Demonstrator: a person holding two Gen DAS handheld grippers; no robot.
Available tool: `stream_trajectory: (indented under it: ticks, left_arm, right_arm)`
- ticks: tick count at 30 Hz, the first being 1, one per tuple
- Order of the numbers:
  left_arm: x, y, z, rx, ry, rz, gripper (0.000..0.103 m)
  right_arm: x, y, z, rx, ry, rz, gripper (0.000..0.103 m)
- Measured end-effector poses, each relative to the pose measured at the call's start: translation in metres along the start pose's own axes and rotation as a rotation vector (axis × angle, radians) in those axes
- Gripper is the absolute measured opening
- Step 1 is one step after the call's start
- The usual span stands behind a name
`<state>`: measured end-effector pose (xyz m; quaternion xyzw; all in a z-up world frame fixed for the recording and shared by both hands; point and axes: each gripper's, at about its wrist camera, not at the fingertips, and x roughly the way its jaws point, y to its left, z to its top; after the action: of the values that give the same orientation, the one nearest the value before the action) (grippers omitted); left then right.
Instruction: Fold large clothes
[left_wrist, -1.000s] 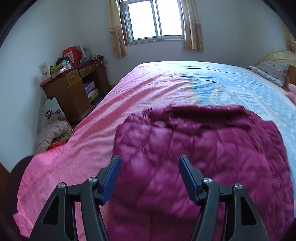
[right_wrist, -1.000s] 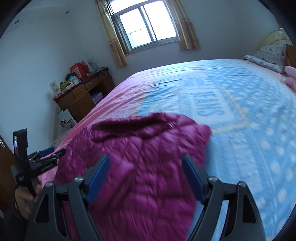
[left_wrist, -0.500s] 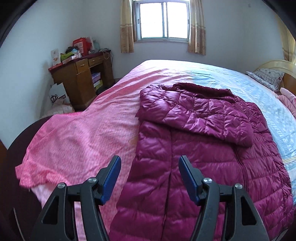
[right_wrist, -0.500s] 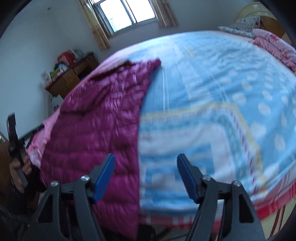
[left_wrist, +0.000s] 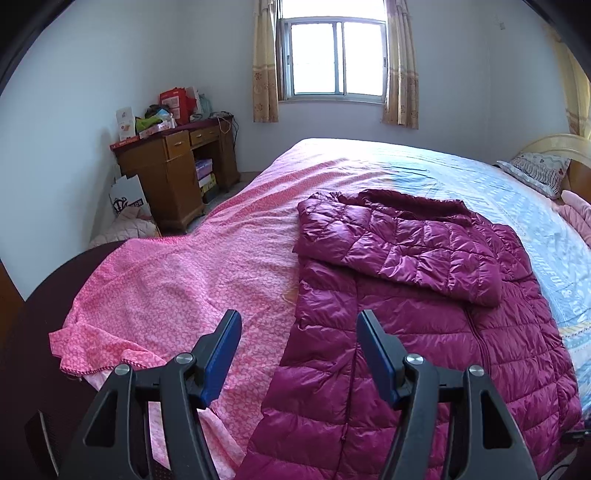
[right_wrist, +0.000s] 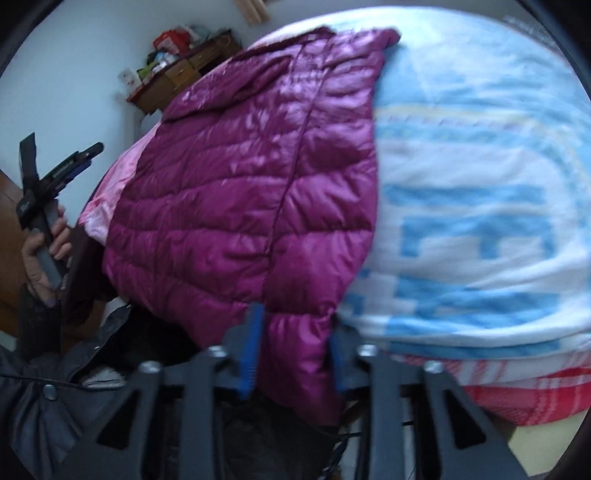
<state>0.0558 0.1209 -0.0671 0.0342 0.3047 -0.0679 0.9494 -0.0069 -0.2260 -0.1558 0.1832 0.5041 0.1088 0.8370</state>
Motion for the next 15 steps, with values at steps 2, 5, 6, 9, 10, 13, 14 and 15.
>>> stream_trajectory:
  ticks: [2, 5, 6, 9, 10, 13, 14, 15]
  left_arm:
    - [0.003, 0.002, -0.002, 0.002, 0.007, 0.006, 0.066]
    - [0.004, 0.007, -0.002, 0.011, 0.003, 0.024, 0.066]
    - [0.003, 0.011, -0.001, 0.008, -0.003, 0.03, 0.066]
    - [0.004, 0.023, 0.005, -0.016, -0.015, 0.044, 0.066]
    - [0.004, 0.027, 0.007, -0.023, -0.018, 0.049, 0.066]
    - [0.004, 0.042, 0.015, -0.035, -0.032, 0.073, 0.066]
    - [0.004, 0.047, 0.017, -0.037, -0.034, 0.084, 0.066]
    - [0.005, 0.053, 0.019, -0.042, -0.036, 0.097, 0.066]
  right_arm:
    - [0.008, 0.003, 0.001, -0.005, 0.044, 0.035, 0.015]
    - [0.0, 0.011, 0.008, -0.024, 0.049, 0.118, 0.012]
    - [-0.008, 0.015, 0.013, -0.022, 0.03, 0.17, 0.012]
    - [-0.035, 0.026, 0.04, -0.028, -0.059, 0.288, 0.011]
    - [-0.043, 0.029, 0.052, -0.02, -0.092, 0.32, 0.011]
    - [-0.061, 0.029, 0.092, 0.018, -0.199, 0.401, 0.011]
    - [-0.064, 0.028, 0.104, 0.025, -0.23, 0.397, 0.011]
    - [-0.067, 0.024, 0.118, 0.041, -0.264, 0.394, 0.011]
